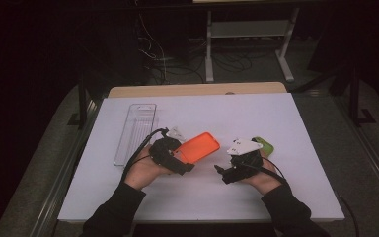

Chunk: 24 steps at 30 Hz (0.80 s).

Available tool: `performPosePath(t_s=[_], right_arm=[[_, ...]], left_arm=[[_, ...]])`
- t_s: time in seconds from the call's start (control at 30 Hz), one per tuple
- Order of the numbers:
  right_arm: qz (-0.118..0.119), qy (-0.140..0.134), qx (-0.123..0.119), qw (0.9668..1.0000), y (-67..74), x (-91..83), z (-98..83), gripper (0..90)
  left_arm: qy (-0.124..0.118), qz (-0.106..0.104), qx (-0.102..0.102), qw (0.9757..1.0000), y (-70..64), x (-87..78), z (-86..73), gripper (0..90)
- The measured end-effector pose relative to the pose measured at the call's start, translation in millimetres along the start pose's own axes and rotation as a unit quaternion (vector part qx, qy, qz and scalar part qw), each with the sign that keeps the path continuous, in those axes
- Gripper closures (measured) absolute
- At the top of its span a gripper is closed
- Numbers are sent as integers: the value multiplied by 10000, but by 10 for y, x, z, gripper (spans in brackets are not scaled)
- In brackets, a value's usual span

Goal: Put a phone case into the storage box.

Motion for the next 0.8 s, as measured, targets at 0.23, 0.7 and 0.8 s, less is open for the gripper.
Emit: performPosePath(t_s=[0.23,0.7,0.8], right_arm=[[-193,-42,-660,9976,2,-17,7,0],[-573,51,-2352,9702,91,-4,-20,0],[-609,10,-2549,9650,124,0,-25,0]], left_arm=[[6,-12,-5,10000,-7,8,-2,159],[-1,-61,115,9999,5,7,5,159],[-130,-28,-142,9998,-29,30,3,159]])
Point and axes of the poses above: each handheld gripper's, and its own axes: x roughly forward along the jaws, z roughly out of its top, y roughly to its left, the point moved 4 cm from there along x, roughly forward along the jaws, and after that the axes turned 14 degrees about -y, right-handed, at the moved point
